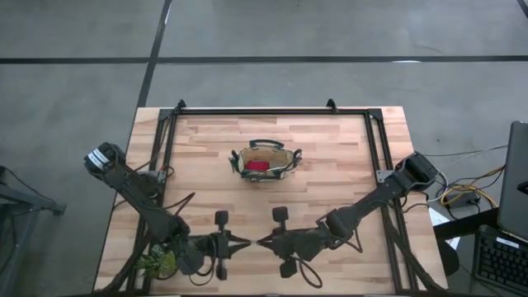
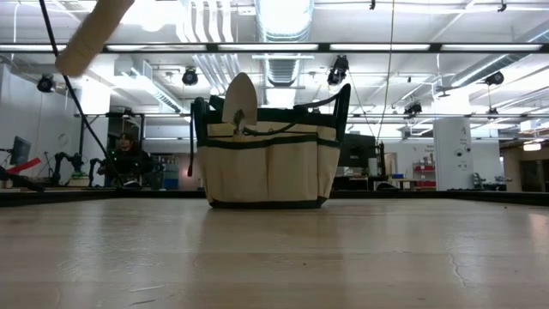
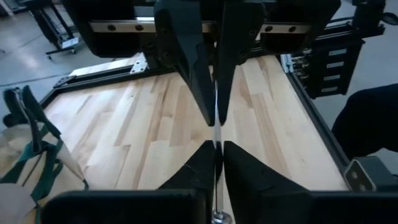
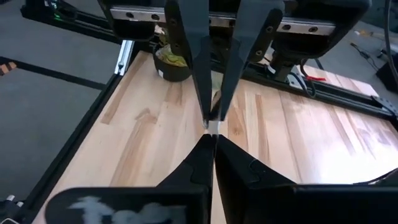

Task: Pick & Place Garden tools in Gardening bag
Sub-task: Put the brown trowel into the light brown gardening bag

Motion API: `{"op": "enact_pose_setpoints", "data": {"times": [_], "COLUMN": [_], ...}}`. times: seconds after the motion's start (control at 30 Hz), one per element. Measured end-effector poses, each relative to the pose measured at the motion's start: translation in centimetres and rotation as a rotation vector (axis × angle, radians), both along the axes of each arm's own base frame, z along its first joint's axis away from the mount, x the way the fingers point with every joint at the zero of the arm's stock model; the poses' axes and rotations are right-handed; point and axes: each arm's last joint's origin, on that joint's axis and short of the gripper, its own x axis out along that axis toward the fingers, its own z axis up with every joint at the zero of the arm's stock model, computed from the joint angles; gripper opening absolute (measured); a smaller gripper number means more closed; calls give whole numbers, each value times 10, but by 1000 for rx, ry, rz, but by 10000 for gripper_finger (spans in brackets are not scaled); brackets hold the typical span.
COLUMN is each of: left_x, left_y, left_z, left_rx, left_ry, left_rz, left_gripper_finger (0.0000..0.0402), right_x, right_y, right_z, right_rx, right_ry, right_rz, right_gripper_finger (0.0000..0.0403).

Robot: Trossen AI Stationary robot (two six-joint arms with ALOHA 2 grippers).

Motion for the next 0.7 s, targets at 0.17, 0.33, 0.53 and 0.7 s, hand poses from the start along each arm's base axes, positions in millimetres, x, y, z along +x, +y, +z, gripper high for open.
{"op": "enact_pose_setpoints", "data": {"times": [0.17, 0.33, 0.53, 0.7], "left_x": [0, 0, 0, 0], "left_y": [1, 2, 2, 2], "left_z": [0, 1, 0, 0], "left_rx": [23, 32, 36, 36], "left_ry": [-12, -15, -11, -11], "left_rz": [35, 44, 43, 43], "left_gripper_finger": [67, 93, 101, 99], "right_x": [-2, -7, -12, -13], "right_y": [-4, -8, -16, -24], "right_z": [-4, -3, 4, 11], "right_rx": [-25, -46, -76, -79], "right_ry": [40, 89, 199, 248], "right_rz": [-59, -125, -232, -270], "right_gripper_finger": [7, 7, 8, 8]}}
